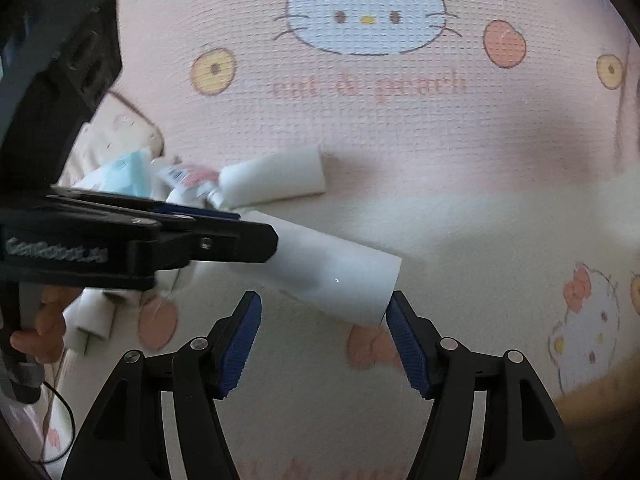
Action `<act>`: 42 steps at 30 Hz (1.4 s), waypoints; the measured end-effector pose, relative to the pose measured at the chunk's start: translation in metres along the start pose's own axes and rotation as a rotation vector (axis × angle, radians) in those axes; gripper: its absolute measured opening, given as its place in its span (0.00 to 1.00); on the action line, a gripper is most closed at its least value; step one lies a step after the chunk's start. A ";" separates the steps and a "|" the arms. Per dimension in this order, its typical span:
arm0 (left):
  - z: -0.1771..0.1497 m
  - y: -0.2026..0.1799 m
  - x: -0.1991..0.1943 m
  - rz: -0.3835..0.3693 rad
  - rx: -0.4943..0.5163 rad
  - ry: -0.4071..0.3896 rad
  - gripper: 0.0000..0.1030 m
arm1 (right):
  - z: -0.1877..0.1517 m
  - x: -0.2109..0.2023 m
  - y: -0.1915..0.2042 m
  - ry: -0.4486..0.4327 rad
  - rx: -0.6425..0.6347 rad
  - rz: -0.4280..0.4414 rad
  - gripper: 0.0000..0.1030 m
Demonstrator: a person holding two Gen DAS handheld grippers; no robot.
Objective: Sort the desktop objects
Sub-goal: 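Lift the tube with the left gripper and turn it upright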
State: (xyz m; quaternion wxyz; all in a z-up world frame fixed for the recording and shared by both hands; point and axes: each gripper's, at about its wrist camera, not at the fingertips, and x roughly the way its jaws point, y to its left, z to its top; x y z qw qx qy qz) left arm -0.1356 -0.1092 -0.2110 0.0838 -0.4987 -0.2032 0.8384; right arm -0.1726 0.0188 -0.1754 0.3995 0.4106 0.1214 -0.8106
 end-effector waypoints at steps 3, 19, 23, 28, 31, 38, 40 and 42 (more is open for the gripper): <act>-0.015 0.002 -0.004 0.012 -0.033 -0.016 0.37 | -0.012 -0.007 0.007 0.042 0.012 0.044 0.62; -0.063 0.013 -0.034 0.081 -0.121 -0.064 0.45 | -0.049 -0.044 0.041 0.090 -0.245 0.028 0.62; -0.072 0.017 -0.044 0.016 -0.199 -0.106 0.49 | -0.045 -0.055 0.034 0.059 -0.278 -0.011 0.62; -0.089 0.016 -0.044 0.003 -0.286 -0.146 0.49 | -0.035 -0.058 0.030 0.035 -0.295 -0.067 0.62; -0.098 0.019 -0.036 -0.050 -0.363 -0.123 0.49 | -0.032 -0.058 0.030 0.012 -0.298 -0.060 0.62; -0.103 0.036 -0.018 -0.192 -0.552 -0.123 0.49 | -0.029 -0.039 0.033 0.022 -0.289 -0.033 0.62; -0.101 0.040 -0.015 -0.196 -0.566 -0.125 0.49 | -0.028 -0.035 0.032 0.037 -0.272 -0.006 0.62; -0.096 0.043 -0.014 -0.204 -0.559 -0.128 0.49 | -0.027 -0.034 0.028 0.040 -0.251 0.004 0.62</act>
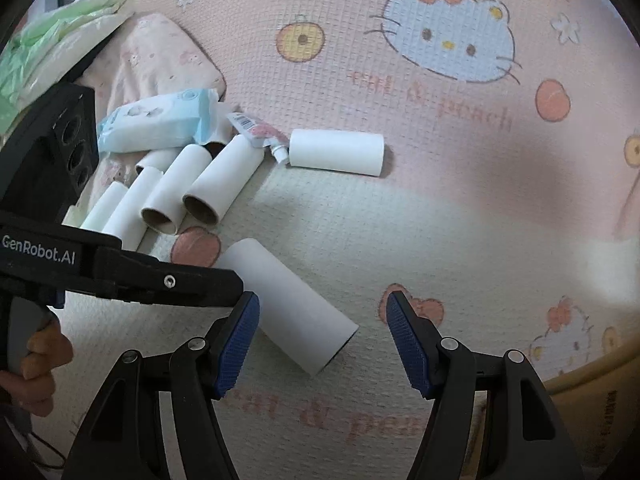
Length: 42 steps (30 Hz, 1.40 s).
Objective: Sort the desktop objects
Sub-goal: 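Lift the tube with the left gripper and turn it upright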
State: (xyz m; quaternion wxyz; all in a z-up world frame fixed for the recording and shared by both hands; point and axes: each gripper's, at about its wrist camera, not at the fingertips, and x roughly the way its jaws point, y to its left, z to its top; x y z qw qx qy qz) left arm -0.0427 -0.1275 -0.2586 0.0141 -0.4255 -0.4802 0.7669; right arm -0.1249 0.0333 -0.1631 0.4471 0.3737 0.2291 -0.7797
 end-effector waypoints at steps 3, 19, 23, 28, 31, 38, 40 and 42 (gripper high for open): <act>0.007 -0.003 0.002 0.000 0.028 -0.008 0.49 | 0.002 0.005 -0.006 0.018 0.042 0.035 0.62; 0.039 -0.020 0.030 0.000 0.153 0.053 0.49 | 0.007 0.022 0.006 0.096 0.149 0.191 0.48; 0.039 -0.010 0.034 -0.006 0.101 0.082 0.49 | 0.006 0.028 0.000 0.090 0.160 0.113 0.48; 0.041 0.006 0.039 -0.033 0.010 0.100 0.48 | 0.004 0.031 -0.015 0.075 0.216 0.125 0.48; 0.042 0.006 0.040 -0.027 0.007 0.088 0.46 | 0.007 0.034 -0.012 0.069 0.200 0.104 0.49; 0.047 0.004 0.043 -0.026 0.023 0.075 0.38 | -0.001 0.051 -0.009 0.110 0.207 0.118 0.49; 0.046 0.001 0.044 -0.024 0.035 0.073 0.38 | -0.003 0.050 -0.016 0.086 0.270 0.145 0.49; 0.046 -0.002 0.044 -0.019 0.053 0.071 0.38 | -0.003 0.049 -0.022 0.084 0.311 0.178 0.49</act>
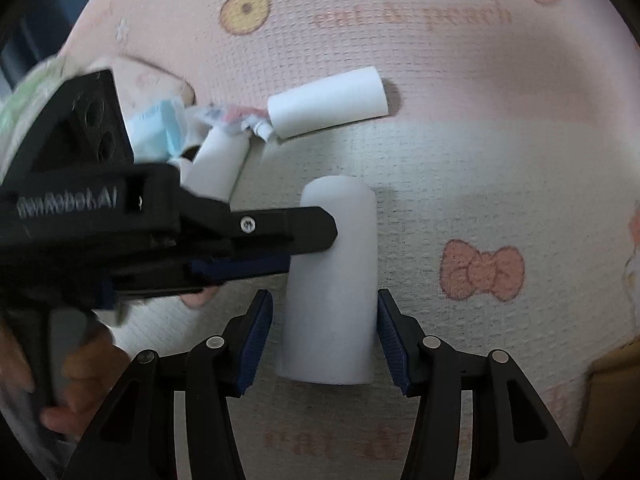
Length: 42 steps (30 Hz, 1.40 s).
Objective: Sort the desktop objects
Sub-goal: 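Lift the tube with the left gripper and turn it upright, then carry the held tube with the left gripper into the cardboard box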
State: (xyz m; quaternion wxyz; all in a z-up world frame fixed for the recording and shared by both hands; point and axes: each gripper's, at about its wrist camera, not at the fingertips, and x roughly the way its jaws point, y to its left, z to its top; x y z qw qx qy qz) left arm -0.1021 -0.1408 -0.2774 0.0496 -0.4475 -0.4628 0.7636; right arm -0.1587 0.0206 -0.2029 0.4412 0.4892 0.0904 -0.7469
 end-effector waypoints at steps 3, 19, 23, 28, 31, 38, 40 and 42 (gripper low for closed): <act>0.000 0.000 0.001 -0.004 0.011 0.014 0.38 | 0.003 -0.006 -0.001 -0.026 -0.020 -0.041 0.49; 0.001 0.002 0.011 -0.042 -0.013 0.112 0.39 | -0.001 -0.005 -0.010 0.001 0.034 0.003 0.43; -0.004 -0.009 0.010 -0.008 0.054 0.107 0.39 | -0.003 -0.009 -0.013 0.005 0.037 -0.002 0.43; -0.013 -0.036 -0.003 0.028 0.165 0.068 0.39 | -0.004 -0.020 -0.012 -0.017 0.046 0.000 0.43; -0.019 -0.059 -0.020 0.032 0.235 0.005 0.39 | 0.000 -0.038 -0.005 -0.059 0.020 -0.008 0.43; -0.032 -0.107 -0.063 0.026 0.370 -0.109 0.40 | 0.009 -0.089 0.021 -0.194 -0.072 -0.050 0.43; -0.032 -0.117 -0.076 0.013 0.380 -0.117 0.39 | 0.009 -0.103 0.029 -0.230 -0.108 -0.079 0.41; -0.034 -0.128 -0.082 0.001 0.393 -0.124 0.40 | 0.009 -0.115 0.040 -0.263 -0.138 -0.105 0.41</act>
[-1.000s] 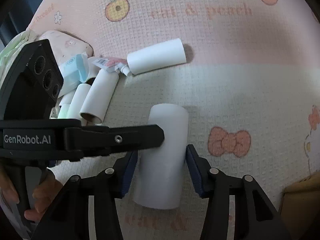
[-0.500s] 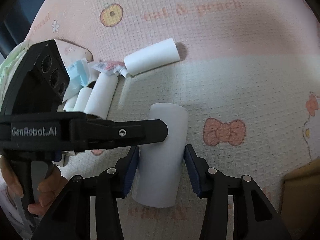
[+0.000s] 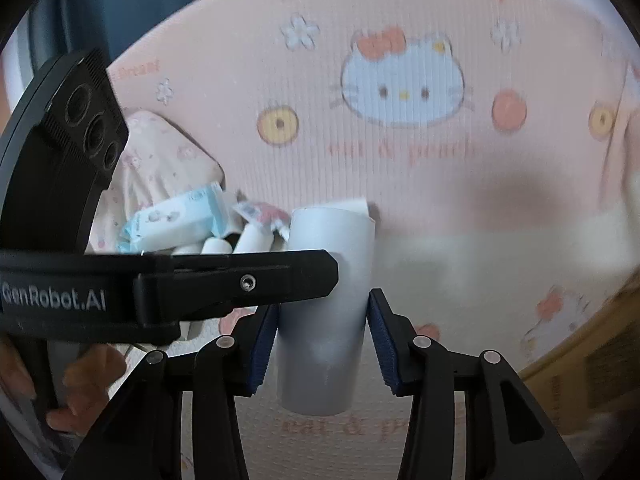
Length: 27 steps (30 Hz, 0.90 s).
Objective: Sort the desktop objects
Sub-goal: 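Carry the held tube with the left gripper into the cardboard box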
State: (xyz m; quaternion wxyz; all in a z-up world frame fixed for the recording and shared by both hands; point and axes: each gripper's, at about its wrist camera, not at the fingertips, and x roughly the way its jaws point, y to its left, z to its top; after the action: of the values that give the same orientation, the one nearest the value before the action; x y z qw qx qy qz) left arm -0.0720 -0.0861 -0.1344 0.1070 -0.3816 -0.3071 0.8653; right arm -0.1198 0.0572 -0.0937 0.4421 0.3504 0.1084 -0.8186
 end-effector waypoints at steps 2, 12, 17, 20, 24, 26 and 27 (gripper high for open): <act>0.005 -0.012 -0.008 -0.013 0.024 -0.005 0.40 | 0.004 -0.015 0.004 -0.031 -0.025 -0.021 0.41; 0.022 -0.086 -0.019 -0.065 0.161 -0.027 0.41 | 0.026 -0.077 -0.009 -0.166 -0.012 -0.124 0.41; 0.028 -0.120 -0.014 -0.072 0.196 -0.009 0.51 | 0.029 -0.106 -0.017 -0.249 0.000 -0.152 0.41; 0.032 -0.137 -0.013 -0.058 0.235 0.002 0.46 | 0.030 -0.115 -0.020 -0.256 0.010 -0.182 0.41; 0.030 -0.163 -0.010 -0.064 0.320 0.008 0.45 | 0.028 -0.134 -0.035 -0.284 0.055 -0.177 0.41; 0.030 -0.175 -0.007 -0.063 0.348 0.018 0.45 | 0.028 -0.142 -0.041 -0.290 0.062 -0.186 0.41; 0.031 -0.180 -0.003 -0.065 0.359 0.022 0.45 | 0.029 -0.147 -0.045 -0.287 0.059 -0.198 0.41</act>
State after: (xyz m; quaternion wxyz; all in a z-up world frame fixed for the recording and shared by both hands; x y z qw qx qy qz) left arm -0.1006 0.0410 -0.0058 0.2046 -0.3556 -0.1588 0.8980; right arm -0.1160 0.1643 0.0195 0.3597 0.2304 0.0539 -0.9026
